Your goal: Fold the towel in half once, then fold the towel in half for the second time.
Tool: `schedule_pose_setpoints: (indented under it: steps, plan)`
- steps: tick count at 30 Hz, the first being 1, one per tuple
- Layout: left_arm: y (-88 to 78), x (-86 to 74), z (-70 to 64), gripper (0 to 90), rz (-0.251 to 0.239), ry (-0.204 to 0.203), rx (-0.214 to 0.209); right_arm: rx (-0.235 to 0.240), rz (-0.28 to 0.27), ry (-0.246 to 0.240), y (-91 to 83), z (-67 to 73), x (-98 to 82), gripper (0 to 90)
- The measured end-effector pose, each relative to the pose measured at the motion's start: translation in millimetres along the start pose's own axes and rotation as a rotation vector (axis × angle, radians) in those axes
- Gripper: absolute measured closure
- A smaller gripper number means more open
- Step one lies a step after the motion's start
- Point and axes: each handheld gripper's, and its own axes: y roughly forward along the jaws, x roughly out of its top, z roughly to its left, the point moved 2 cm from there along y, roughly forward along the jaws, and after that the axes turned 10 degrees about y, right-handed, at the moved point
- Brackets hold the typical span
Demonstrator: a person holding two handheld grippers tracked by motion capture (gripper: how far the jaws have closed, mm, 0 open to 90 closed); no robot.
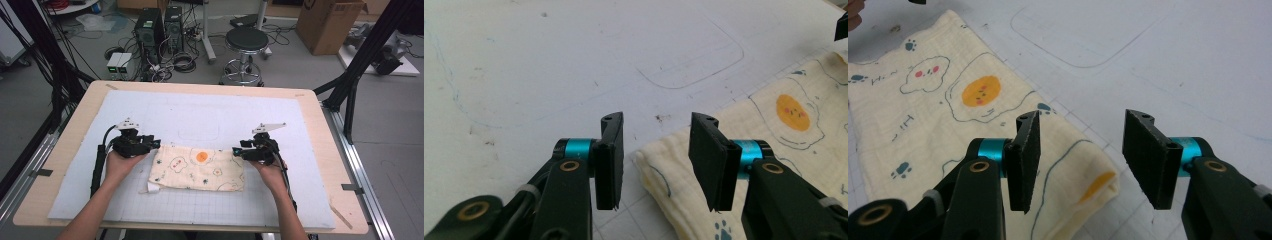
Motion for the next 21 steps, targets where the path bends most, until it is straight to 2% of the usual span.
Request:
schedule_pose_setpoints:
  steps: [2,6,13,21]
  plan:
    - [-1.9,1.9,1.2,56.9,-0.012,0.006,-0.001,0.001,0.003,-0.006,0.4,1.7,2.8,48.7]
    - [-2.1,1.0,1.5,56.5,-0.003,0.004,-0.003,0.001,-0.004,-0.019,0.9,4.0,5.8,48.9]
    - [0.4,0.9,0.1,55.8,0.0,0.011,-0.009,-0.004,0.019,-0.014,4.2,1.6,4.8,48.9]
    - [8.1,-2.1,0.2,53.5,0.024,0.005,-0.027,-0.002,0.041,0.02,8.2,-6.7,2.6,49.3]
